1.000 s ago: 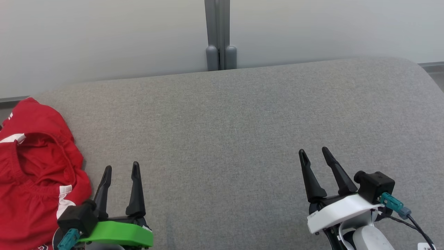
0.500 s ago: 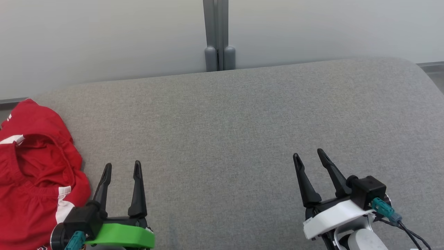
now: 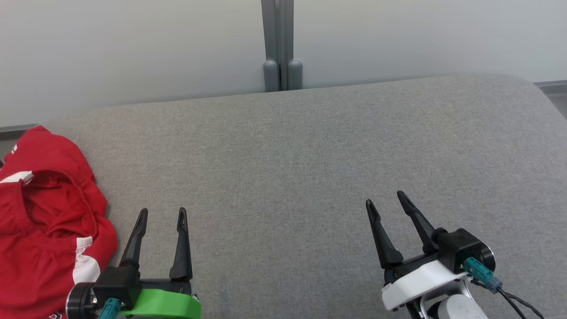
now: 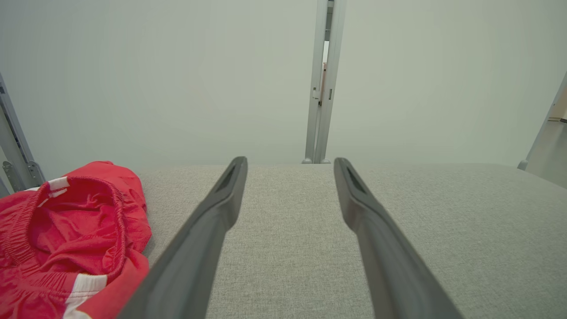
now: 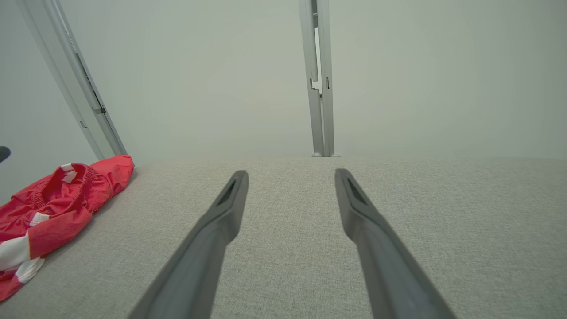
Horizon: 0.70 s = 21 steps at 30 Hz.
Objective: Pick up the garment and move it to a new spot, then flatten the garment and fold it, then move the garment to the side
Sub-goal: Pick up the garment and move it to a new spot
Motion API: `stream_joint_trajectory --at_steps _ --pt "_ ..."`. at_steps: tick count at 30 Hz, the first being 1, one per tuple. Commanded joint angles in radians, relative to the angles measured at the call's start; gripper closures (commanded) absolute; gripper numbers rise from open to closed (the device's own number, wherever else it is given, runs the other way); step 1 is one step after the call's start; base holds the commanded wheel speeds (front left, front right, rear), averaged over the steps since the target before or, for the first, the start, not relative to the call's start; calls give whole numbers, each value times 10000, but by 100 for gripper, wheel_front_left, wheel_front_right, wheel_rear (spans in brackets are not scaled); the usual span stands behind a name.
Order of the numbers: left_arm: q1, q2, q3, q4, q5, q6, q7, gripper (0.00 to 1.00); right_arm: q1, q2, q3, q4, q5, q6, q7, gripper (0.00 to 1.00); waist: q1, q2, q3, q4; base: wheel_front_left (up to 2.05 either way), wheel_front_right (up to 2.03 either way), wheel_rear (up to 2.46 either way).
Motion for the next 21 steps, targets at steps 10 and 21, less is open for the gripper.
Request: stream_joint_trajectory --at_steps 10,21 --pt "76 72 67 24 92 152 -7 0 114 -42 -63 -6 -26 4 -35 0 0 -1 -2 13 0 0 0" --pt "68 71 2 218 -9 198 -7 0 234 -37 -192 -10 -31 4 -33 0 0 -1 -23 457 0 0 0"
